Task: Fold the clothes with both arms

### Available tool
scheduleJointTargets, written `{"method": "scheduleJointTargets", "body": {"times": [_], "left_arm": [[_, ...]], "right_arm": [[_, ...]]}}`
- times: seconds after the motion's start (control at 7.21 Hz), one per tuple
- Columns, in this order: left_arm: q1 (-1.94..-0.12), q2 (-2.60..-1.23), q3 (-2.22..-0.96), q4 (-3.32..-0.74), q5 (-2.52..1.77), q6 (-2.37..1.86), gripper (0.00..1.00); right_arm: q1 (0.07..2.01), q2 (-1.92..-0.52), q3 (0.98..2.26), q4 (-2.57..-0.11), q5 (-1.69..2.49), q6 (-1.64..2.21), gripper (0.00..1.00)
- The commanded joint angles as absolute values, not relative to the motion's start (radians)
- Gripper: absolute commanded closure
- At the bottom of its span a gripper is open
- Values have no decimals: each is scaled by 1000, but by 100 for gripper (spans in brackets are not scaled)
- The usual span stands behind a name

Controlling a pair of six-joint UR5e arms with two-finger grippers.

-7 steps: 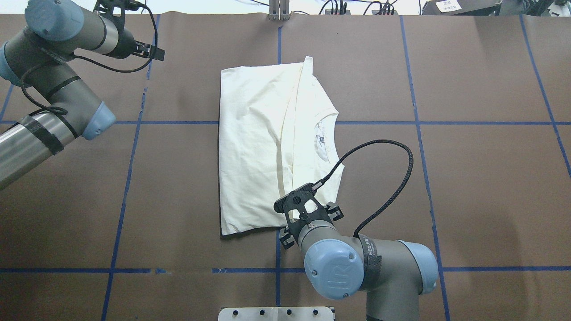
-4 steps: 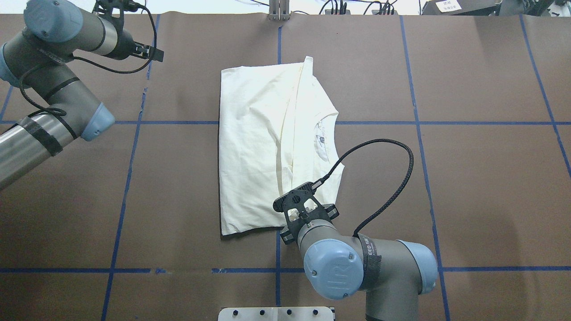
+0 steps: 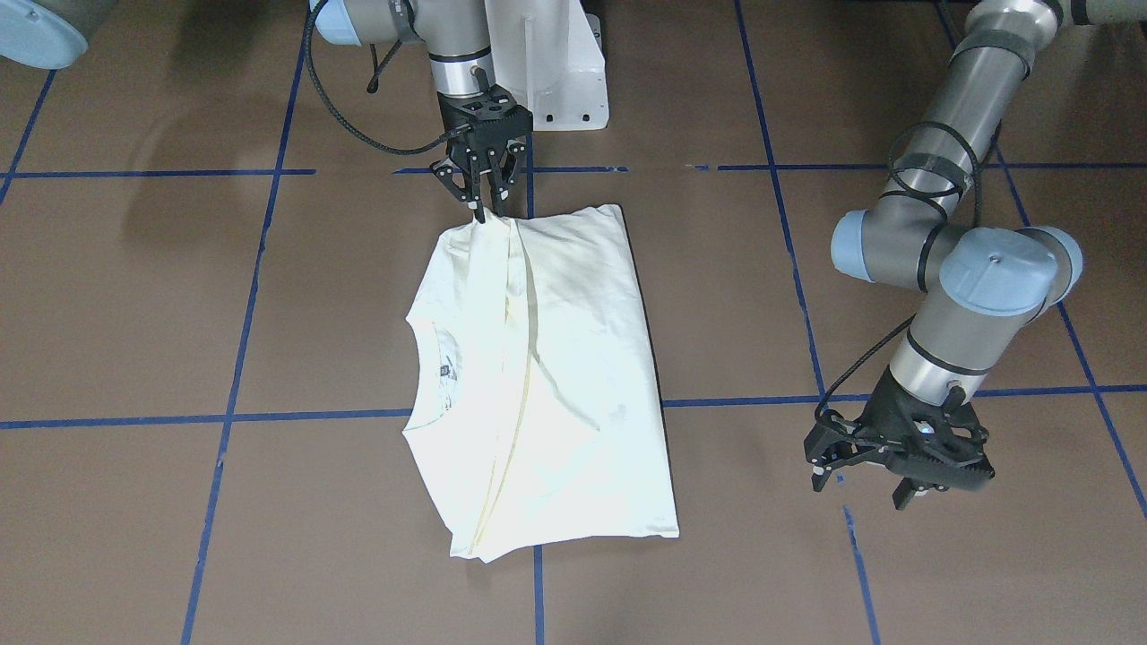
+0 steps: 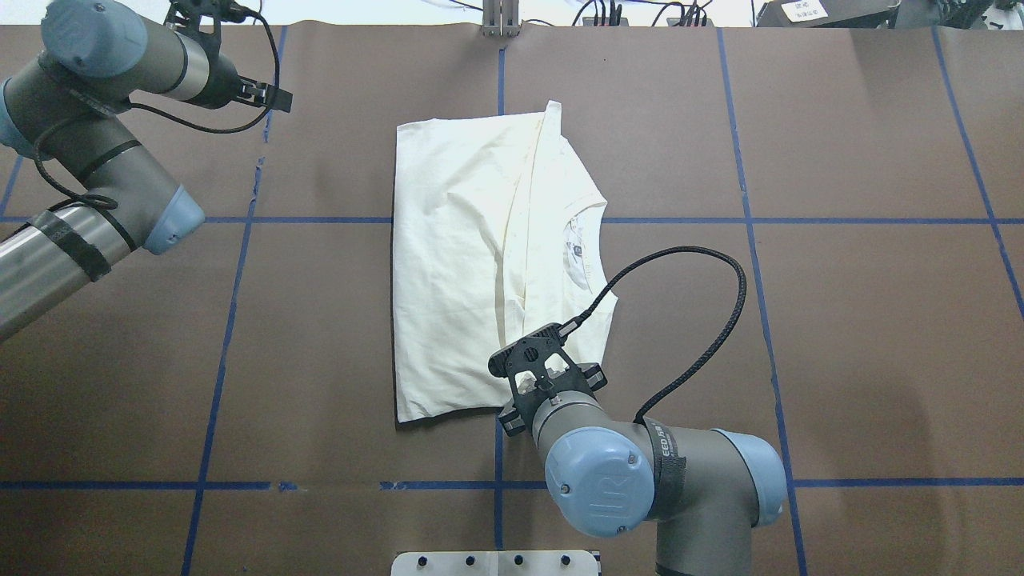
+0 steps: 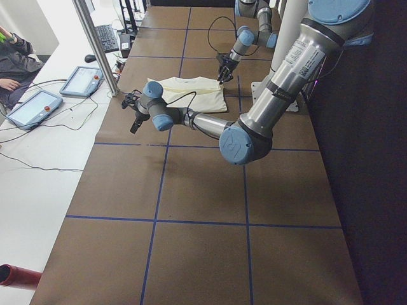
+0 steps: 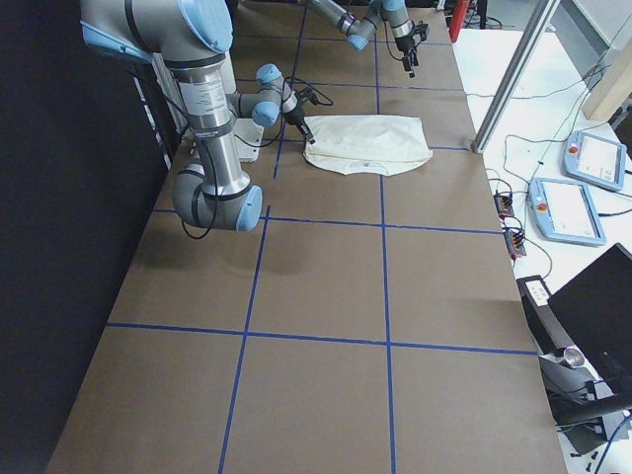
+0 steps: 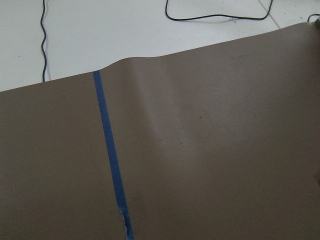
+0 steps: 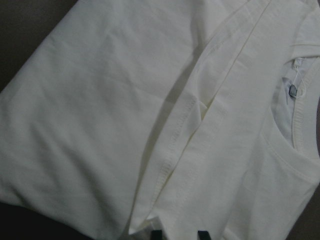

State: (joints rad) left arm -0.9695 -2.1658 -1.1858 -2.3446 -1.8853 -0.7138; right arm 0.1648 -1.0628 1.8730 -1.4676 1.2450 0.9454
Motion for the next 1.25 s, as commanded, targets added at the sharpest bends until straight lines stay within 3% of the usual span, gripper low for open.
{"method": "scheduleJointTargets", "body": {"times": [0.0,0.56,1.11], "left_arm": [[-969,-2164,-1186,-2345,-1885,-713,0],[-969,-2164,-1186,-2345,-1885,-713,0],[-969,-2163,-1186,-2344,-1885,-713,0]], "right_arm": [[166,-1060,1865,-1401,1247,951,30],[163,-1061,1858,-1397,1255,905,56],[163,-1062,1848,-1401,1255,841,59]]}}
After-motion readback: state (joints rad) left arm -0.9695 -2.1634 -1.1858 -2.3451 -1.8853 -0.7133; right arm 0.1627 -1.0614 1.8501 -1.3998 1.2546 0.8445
